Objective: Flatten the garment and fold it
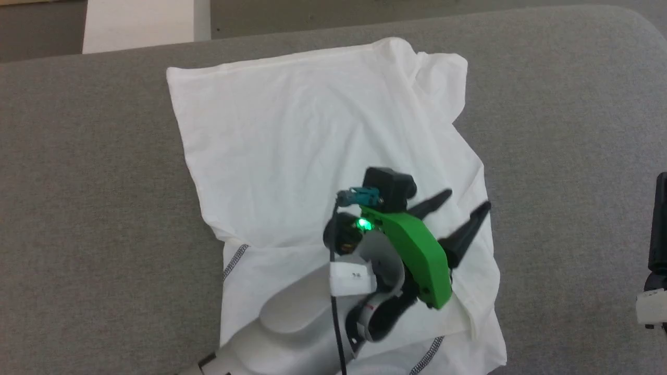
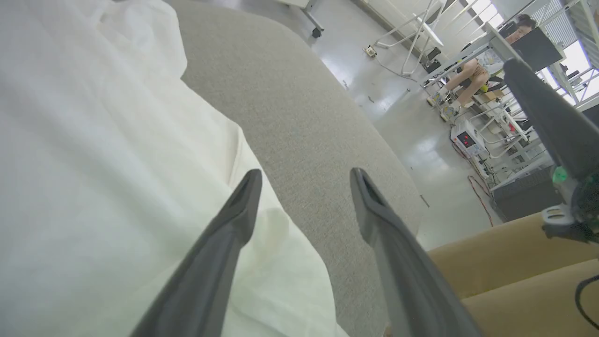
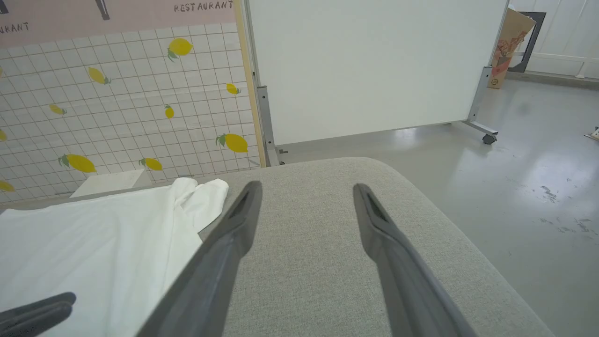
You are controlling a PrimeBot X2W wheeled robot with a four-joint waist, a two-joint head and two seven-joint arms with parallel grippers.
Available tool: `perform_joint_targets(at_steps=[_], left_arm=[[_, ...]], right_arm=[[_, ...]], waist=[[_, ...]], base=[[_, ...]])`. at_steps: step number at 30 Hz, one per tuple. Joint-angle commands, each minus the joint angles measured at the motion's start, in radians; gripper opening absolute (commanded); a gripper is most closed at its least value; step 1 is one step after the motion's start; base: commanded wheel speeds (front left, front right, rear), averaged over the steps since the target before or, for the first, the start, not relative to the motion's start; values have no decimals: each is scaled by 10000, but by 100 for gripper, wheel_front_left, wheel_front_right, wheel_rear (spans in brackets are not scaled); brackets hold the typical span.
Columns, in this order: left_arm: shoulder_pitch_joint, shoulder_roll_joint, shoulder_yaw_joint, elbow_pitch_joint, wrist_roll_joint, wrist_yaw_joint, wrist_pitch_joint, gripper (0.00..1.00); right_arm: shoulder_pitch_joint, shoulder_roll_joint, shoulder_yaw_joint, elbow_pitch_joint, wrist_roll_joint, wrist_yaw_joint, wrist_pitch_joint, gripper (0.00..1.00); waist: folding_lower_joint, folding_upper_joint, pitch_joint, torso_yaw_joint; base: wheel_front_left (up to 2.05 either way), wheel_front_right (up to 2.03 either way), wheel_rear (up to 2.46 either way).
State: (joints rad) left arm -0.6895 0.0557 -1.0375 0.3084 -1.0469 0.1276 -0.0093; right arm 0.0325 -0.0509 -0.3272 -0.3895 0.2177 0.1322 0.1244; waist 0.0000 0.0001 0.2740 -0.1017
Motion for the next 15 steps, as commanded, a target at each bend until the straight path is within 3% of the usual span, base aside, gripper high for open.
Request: perform_joint_targets(at_steps=[1,7,12,15], left_arm=[[-293,196,253,-154,142,101,-308,100],[-207,2137,1405,-1435,997,1159,-1619,100],[896,4340,2115,-2938,1713,2578,-2032,100],[1986,5292,2923,-3854,1655,3455,-2282,100]], right_arm=[[73,7,-7,-68,-96,-15,66,100],[287,7,-19,-190,-144,-15,286,100],[450,7,25,-267,-112,-15,371,100],[554,7,76,-259,-52,-15,358,100]], waist=[[0,-1,-411,355],[0,-1,-892,666],[0,-1,-1102,796],[0,-1,-1175,854]], base=[[0,0,0],[0,0,0],[0,0,0],[0,0,0]])
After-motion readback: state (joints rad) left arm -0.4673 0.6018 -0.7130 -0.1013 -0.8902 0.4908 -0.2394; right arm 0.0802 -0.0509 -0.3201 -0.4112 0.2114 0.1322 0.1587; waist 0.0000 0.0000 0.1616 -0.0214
